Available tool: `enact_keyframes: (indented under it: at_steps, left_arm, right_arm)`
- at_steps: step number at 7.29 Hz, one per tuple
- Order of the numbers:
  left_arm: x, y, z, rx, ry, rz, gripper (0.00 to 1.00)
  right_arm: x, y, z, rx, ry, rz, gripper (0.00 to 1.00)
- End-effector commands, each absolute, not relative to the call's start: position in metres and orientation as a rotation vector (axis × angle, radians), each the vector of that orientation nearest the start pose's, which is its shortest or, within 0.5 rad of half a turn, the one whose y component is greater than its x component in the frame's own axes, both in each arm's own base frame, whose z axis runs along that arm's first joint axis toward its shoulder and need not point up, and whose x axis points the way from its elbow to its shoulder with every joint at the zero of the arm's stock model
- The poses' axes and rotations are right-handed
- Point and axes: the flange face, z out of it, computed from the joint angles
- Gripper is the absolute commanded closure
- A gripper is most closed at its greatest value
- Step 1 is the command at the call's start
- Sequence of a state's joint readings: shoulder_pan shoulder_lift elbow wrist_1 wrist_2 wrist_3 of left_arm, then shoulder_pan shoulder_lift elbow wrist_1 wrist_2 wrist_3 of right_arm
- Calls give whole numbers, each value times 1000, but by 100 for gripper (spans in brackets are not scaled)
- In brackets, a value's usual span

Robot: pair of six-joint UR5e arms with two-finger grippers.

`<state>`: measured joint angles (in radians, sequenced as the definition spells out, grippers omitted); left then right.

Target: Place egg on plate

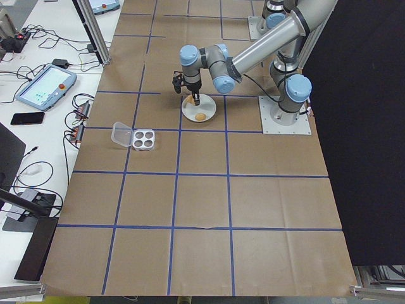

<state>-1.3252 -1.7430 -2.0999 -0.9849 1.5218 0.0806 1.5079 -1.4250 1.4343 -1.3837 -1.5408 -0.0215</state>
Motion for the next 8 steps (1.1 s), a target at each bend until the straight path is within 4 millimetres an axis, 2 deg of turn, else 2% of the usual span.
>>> enact_keyframes:
  at_steps: [1,2,3,6,8]
  left_arm:
    - [-23,-476,204,-256,3195,191,47]
    - [-20,-482,201,-256,3184,176,15]
    - [-14,-482,209,-240,3119,147,1]
    - [-14,-480,281,-242,3103,68,0]
    - [-19,-475,344,-249,3109,100,0]
  right_arm:
    - [102,-540,462,68,3089,302,0]
    - [103,-540,462,69,3087,302,0]
    - [103,-540,462,69,3087,302,0]
    - [103,-540,462,69,3087,302,0]
    - [103,-540,462,69,3087,302,0]
